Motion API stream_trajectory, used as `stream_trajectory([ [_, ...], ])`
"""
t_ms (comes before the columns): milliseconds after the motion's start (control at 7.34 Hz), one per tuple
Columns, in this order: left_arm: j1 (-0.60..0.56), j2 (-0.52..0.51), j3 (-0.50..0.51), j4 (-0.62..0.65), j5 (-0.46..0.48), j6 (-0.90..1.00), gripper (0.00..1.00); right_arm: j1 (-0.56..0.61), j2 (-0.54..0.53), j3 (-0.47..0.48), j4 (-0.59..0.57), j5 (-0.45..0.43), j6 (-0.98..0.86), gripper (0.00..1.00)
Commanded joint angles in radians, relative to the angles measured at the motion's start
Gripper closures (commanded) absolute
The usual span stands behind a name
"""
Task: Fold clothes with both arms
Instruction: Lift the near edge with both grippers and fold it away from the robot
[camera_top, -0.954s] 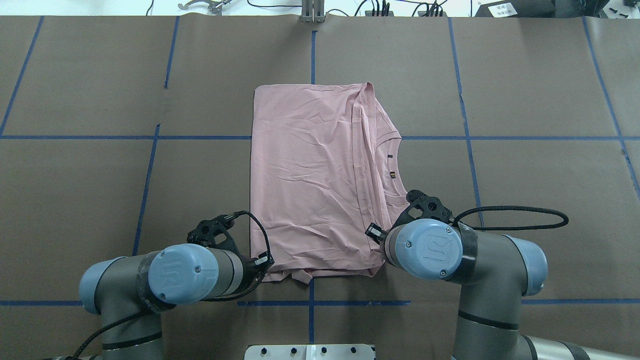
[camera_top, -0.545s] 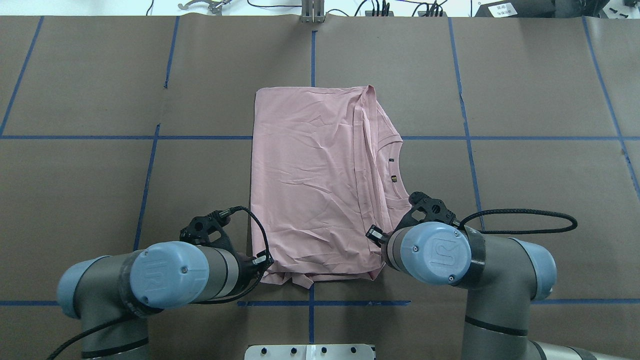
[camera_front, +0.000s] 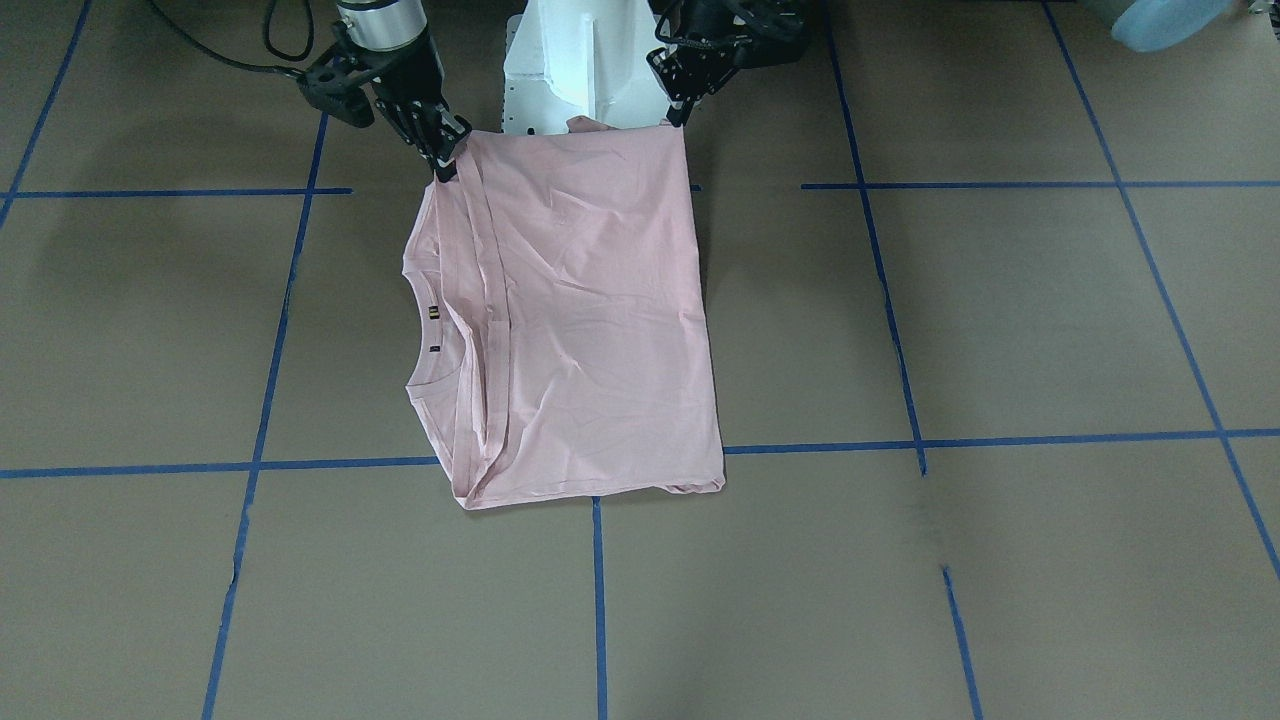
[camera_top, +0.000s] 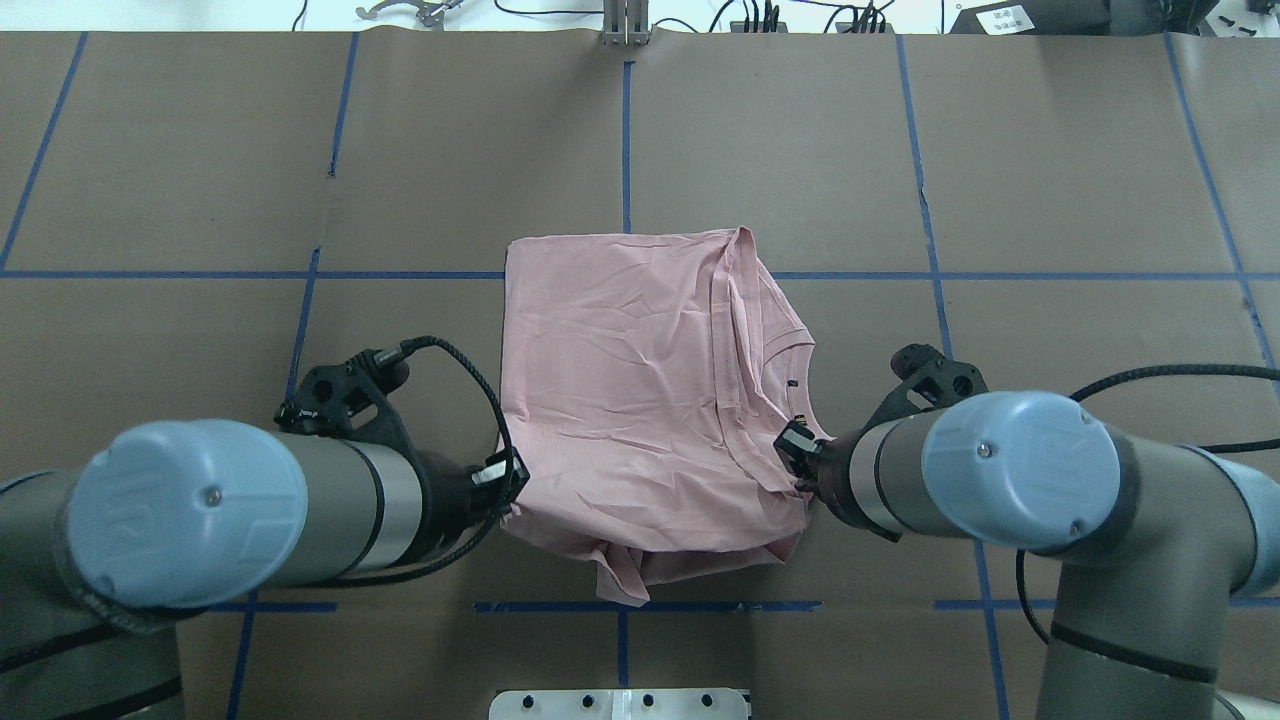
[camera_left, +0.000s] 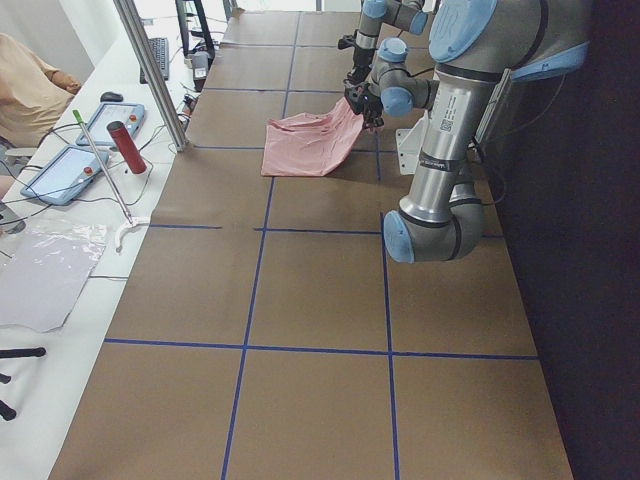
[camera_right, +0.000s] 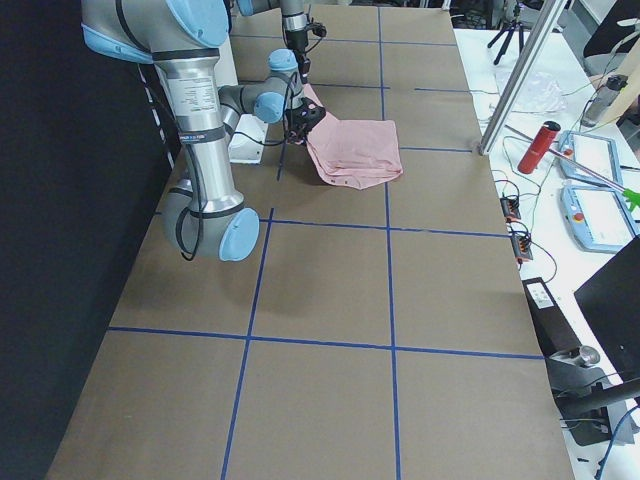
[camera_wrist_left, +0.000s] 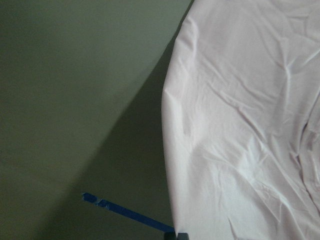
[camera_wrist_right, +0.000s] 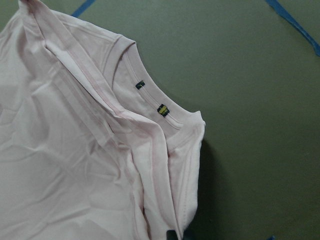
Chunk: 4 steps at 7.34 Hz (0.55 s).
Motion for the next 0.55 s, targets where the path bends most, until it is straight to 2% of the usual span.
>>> stream_trajectory([
  [0,-0.131,-0.081,0.162,-0.016,0.001,0.100,1.00,0.144,0.174,-0.199,-0.012,0.046,-0.048,1.00],
  [136,-0.187,-0.089,0.250,-0.097,0.001,0.113,1.00,0.187,0.226,-0.303,0.003,0.046,-0.061,1.00],
  [409,-0.227,-0.097,0.358,-0.200,0.004,0.168,1.00,0.229,0.317,-0.479,0.005,0.046,-0.118,1.00],
])
